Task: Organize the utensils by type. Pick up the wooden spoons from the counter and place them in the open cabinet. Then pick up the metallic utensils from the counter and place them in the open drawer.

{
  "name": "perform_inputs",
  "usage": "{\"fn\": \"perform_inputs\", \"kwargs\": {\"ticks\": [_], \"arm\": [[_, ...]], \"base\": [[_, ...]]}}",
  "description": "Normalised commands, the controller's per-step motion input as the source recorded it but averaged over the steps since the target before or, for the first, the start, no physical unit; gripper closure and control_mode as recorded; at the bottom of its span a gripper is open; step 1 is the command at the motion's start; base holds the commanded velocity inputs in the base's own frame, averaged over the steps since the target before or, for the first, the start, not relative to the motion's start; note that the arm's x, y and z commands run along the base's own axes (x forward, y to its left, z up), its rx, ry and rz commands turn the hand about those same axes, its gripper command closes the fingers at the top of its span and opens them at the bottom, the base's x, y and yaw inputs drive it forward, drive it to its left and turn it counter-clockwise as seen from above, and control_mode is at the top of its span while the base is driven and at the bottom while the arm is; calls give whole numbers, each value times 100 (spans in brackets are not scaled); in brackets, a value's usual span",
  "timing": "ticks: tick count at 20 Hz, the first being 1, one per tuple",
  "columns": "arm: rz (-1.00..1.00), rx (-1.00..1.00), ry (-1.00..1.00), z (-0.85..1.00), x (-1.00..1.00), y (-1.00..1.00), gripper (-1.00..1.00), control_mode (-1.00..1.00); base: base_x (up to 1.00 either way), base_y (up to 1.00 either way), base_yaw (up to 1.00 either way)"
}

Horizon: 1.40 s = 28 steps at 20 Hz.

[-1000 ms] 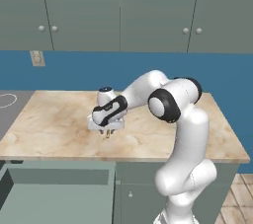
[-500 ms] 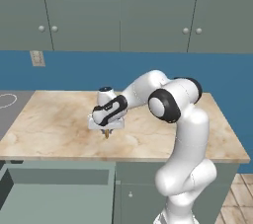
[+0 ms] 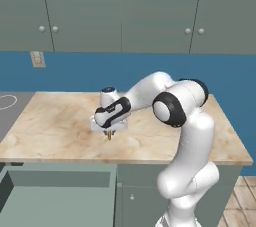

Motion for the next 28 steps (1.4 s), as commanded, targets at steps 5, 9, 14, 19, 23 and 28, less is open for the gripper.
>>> {"fn": "perform_inputs", "kwargs": {"ticks": [5, 9, 14, 19, 23, 28], "arm": [[1, -1, -21, 23, -69, -14, 100, -100], [1, 0, -17, 43, -64, -36, 100, -100], [3, 0, -9, 68, -48, -45, 100, -100], [5, 0, -4, 76, -38, -36, 100, -100], [7, 0, -2, 64, -33, -9, 100, -100], [7, 0, 0, 62, -34, -2, 100, -100]], "base": [[0, 0, 0], [0, 0, 0], [0, 0, 0], [0, 0, 0], [0, 0, 0], [0, 0, 0]]}}
